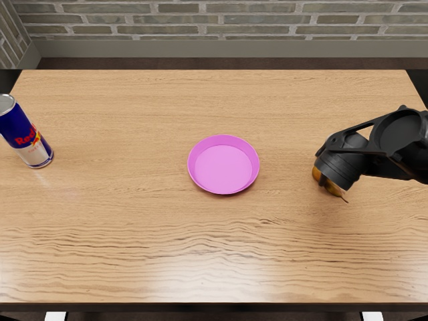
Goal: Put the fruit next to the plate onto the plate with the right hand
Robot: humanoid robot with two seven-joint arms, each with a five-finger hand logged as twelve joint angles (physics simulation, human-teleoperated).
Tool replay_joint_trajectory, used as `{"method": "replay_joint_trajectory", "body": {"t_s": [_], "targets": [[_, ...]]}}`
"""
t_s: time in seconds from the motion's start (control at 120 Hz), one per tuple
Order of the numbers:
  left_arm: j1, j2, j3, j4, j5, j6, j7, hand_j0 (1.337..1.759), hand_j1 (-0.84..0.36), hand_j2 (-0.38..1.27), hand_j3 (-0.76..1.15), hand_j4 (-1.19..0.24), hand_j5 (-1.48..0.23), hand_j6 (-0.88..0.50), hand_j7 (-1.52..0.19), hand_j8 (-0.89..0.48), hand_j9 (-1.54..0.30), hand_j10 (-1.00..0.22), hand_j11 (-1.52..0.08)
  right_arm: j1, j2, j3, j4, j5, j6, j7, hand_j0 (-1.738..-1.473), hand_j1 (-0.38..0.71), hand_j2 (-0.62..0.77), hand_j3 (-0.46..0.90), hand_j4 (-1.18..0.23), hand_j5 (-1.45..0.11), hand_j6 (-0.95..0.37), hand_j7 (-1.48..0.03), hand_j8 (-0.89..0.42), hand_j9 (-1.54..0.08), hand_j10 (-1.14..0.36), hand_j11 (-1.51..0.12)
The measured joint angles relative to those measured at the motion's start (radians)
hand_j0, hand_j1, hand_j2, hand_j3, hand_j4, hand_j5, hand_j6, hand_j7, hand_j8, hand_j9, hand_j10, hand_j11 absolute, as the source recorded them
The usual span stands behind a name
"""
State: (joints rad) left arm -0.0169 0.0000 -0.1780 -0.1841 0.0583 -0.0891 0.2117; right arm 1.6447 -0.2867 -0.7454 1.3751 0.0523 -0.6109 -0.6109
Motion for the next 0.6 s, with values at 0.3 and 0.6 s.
{"method": "replay_joint_trajectory", "body": {"t_s": [0.3, 0.6], "targets": [[0.0, 0.0, 0.0, 0.0, 0.0, 0.0, 0.0, 1.658, 0.35, 0.0, 0.0, 0.0, 0.0, 0.0, 0.0, 0.0, 0.0, 0.0, 0.0, 0.0, 0.003, 0.0, 0.001, 0.001, 0.0, -0.001, -1.658, 0.17, -0.09, 0.0, -0.43, -0.56, -0.43, -0.56, -0.43, -0.56, -0.43, -0.56], [0.0, 0.0, 0.0, 0.0, 0.0, 0.0, 0.0, 1.658, 0.35, 0.0, 0.0, 0.0, 0.0, 0.0, 0.0, 0.0, 0.0, 0.0, 0.0, -0.003, 0.006, 0.002, 0.001, 0.0, 0.0, -0.001, -1.658, 0.22, -0.09, 0.0, -0.46, -0.6, -0.46, -0.6, -0.46, -0.6, -0.46, -0.6]]}}
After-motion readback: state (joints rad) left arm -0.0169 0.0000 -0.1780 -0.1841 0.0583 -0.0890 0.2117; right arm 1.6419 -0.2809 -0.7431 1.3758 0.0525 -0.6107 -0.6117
